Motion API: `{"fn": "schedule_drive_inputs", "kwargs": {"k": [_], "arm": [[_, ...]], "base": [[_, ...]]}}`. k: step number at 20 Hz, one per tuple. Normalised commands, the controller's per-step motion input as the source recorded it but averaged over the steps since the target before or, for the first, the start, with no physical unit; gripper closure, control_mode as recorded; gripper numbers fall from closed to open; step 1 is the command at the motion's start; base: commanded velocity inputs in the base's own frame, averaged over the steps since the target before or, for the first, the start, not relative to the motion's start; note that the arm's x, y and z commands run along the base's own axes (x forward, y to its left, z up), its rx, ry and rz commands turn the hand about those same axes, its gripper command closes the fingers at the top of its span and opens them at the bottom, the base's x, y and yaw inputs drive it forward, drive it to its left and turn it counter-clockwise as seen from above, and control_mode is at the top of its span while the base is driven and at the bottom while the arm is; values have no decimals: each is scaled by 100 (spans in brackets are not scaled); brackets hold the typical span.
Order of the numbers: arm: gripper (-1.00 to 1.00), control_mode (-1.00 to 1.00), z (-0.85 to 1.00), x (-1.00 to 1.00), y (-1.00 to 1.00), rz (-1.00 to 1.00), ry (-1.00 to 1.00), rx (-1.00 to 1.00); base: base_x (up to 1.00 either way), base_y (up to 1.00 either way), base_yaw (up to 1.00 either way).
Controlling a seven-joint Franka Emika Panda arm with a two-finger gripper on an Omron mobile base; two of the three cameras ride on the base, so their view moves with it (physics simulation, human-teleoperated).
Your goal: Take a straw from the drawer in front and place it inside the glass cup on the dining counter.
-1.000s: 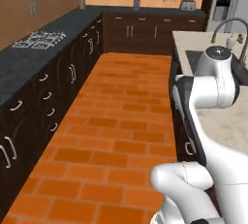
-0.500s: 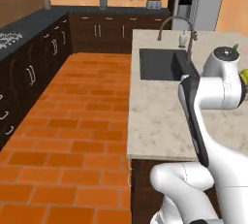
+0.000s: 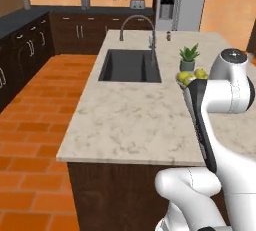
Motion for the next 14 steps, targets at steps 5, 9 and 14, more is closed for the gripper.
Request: {"fn": "schedule_drive_inputs", "kwargs": {"k": [5,9,14], "arm": [[100,100,0,0,0,0,0,0],[100,100,0,0,0,0,0,0],[100,100,0,0,0,0,0,0]], "base": [[-20,-100,-3],[-18,-100,-2],[-16,-100,-6]]}}
